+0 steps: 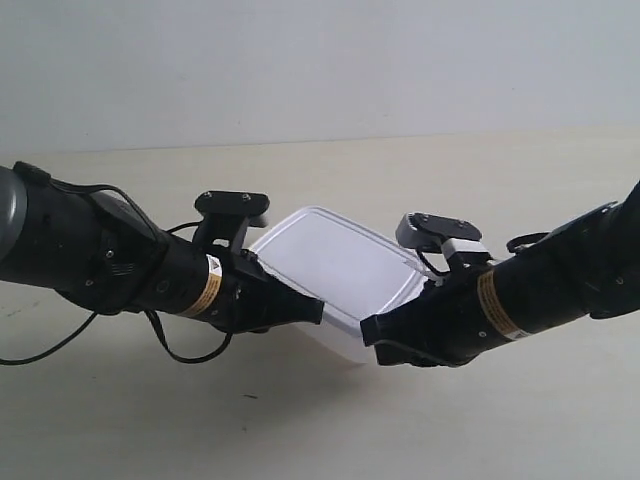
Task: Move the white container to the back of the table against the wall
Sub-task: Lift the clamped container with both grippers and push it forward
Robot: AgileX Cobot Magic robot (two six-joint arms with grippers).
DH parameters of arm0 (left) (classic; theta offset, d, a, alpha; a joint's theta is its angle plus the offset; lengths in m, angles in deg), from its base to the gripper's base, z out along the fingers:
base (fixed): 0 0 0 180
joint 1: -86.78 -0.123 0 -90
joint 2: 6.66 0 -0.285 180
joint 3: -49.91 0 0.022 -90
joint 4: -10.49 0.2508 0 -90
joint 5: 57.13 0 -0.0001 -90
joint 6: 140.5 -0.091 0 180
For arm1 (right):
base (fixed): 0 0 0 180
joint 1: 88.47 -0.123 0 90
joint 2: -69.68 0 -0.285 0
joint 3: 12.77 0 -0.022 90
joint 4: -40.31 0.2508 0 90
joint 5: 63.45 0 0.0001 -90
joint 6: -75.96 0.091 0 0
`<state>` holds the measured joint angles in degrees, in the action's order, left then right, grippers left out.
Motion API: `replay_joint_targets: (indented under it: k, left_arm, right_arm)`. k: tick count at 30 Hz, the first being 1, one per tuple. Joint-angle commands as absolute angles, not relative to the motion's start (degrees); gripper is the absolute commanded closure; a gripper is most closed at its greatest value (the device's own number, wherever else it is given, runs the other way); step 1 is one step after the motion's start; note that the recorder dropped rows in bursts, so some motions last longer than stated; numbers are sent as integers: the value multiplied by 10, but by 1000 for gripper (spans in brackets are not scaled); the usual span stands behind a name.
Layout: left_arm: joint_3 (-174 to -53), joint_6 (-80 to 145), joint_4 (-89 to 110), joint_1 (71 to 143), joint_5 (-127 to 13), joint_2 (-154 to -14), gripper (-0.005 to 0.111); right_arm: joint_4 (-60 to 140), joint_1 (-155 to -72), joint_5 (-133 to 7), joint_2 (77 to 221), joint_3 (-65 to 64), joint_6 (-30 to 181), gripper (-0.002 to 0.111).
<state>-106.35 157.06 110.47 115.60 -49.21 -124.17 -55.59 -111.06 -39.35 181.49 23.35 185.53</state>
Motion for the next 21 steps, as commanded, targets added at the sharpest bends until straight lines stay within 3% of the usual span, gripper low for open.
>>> replay_joint_targets:
  k: [1, 12, 21]
  left_arm:
    - [-1080, 1566, 1104, 1159, -496, -1244, 107]
    - [-1097, 1565, 1104, 1159, -496, -1272, 107]
    - [-1103, 1556, 1104, 1159, -517, -1271, 107]
  right_arm:
    - [-525, -1112, -329, 1816, 223, 1838, 108]
    - [-397, -1112, -307, 1852, 223, 1747, 108]
    - [-361, -1112, -404, 1854, 208, 1724, 108]
